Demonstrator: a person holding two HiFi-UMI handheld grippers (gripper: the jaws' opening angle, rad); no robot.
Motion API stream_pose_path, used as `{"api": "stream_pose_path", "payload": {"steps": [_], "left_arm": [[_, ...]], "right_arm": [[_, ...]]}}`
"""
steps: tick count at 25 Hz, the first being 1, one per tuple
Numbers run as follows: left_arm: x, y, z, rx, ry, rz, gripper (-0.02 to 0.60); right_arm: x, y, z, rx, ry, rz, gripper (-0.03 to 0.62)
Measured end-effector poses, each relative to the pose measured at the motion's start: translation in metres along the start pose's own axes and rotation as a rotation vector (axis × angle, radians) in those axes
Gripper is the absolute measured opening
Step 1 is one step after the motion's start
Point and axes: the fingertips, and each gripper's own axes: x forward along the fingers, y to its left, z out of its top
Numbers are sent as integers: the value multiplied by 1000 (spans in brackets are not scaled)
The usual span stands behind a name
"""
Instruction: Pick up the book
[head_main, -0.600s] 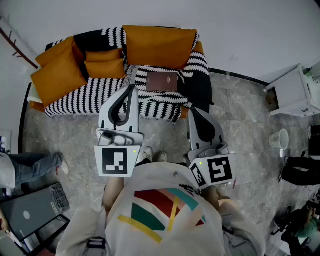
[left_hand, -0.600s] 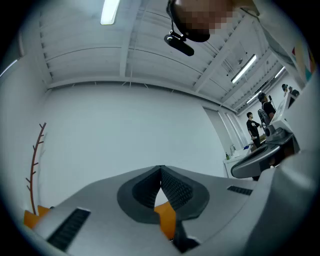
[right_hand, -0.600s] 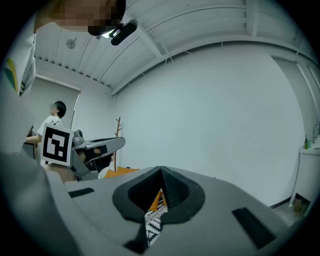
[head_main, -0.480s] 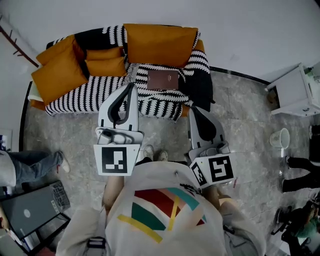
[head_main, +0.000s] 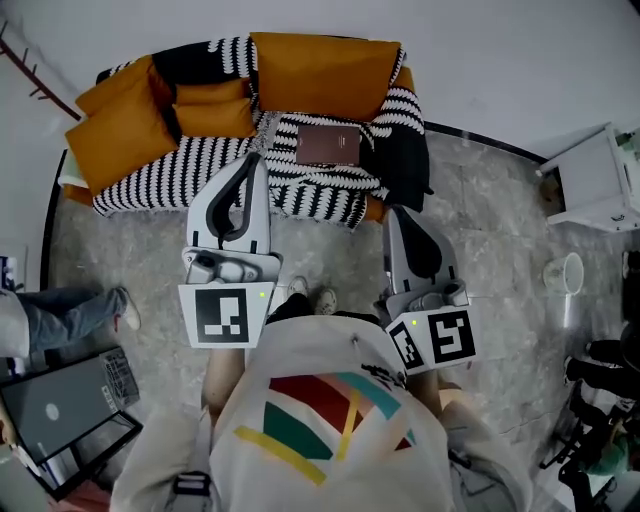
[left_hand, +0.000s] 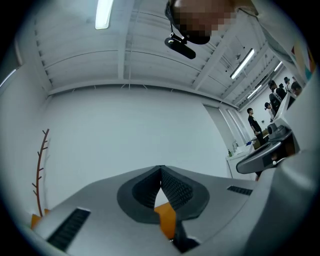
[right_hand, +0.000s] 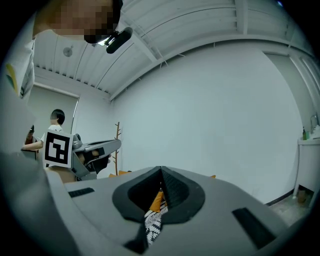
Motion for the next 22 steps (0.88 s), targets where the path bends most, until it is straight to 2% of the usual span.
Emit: {"api": "stream_pose_path", "payload": {"steps": [3, 14, 22], "left_arm": [[-6, -8, -4, 12, -2, 6, 6], [1, -21, -9, 15, 16, -18, 6], [39, -15, -27, -28, 9, -40, 6]], "right_arm": [[-10, 0, -7, -16, -3, 33, 12], [-22, -4, -26, 7, 60, 39, 12], [5, -27, -36, 16, 94, 11, 12]]}}
